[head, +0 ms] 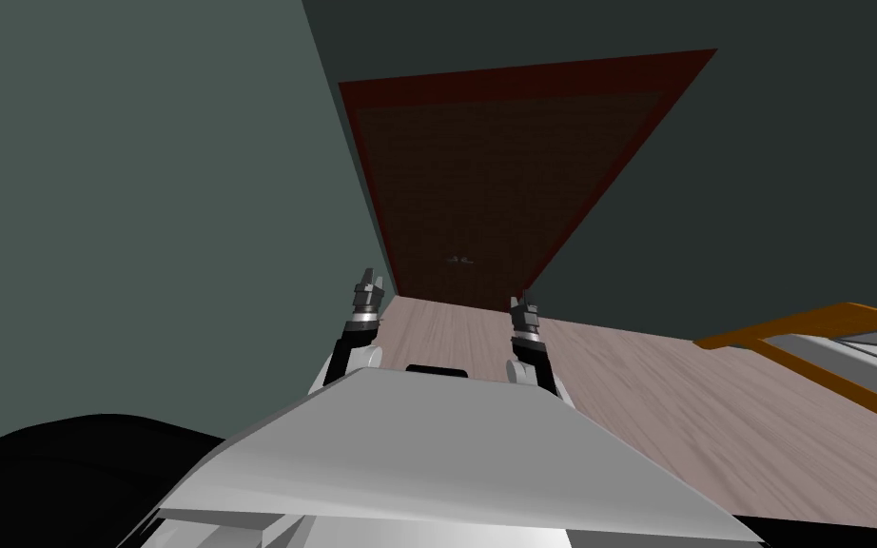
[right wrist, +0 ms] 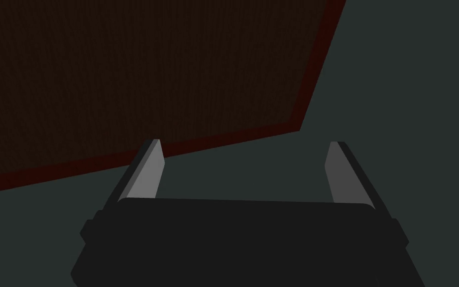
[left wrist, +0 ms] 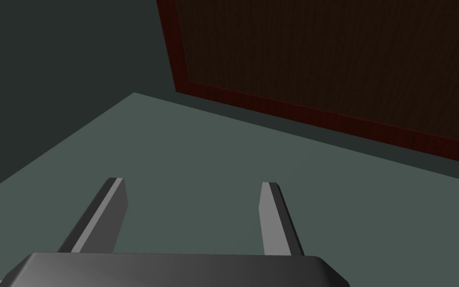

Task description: Pull the door open

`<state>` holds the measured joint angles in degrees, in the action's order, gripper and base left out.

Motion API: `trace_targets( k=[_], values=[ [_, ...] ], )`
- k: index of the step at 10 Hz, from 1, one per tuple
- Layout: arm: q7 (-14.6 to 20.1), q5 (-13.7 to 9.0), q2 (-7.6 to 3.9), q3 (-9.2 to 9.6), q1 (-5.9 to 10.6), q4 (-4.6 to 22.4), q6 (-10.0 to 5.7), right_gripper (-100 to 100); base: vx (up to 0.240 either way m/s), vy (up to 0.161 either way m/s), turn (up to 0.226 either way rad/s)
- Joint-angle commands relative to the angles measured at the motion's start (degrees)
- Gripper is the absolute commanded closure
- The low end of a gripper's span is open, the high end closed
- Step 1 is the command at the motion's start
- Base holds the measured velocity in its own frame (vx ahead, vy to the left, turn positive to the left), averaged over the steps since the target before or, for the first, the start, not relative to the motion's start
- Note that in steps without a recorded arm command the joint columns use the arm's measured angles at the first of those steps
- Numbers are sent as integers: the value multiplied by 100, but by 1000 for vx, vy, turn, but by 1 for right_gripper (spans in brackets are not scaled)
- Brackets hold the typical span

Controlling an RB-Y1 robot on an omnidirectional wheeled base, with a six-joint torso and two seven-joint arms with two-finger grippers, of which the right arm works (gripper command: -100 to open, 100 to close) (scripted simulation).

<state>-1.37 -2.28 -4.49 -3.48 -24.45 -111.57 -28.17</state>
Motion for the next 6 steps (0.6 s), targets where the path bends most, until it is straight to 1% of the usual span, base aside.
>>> trace_targets(
  k=[1, 6],
  values=[
    [56, 15, -37, -24, 53, 184, -62, -100, 97, 20, 11],
    [219, 69, -138, -89, 211, 752, -240, -100, 101, 25, 12]
  ],
)
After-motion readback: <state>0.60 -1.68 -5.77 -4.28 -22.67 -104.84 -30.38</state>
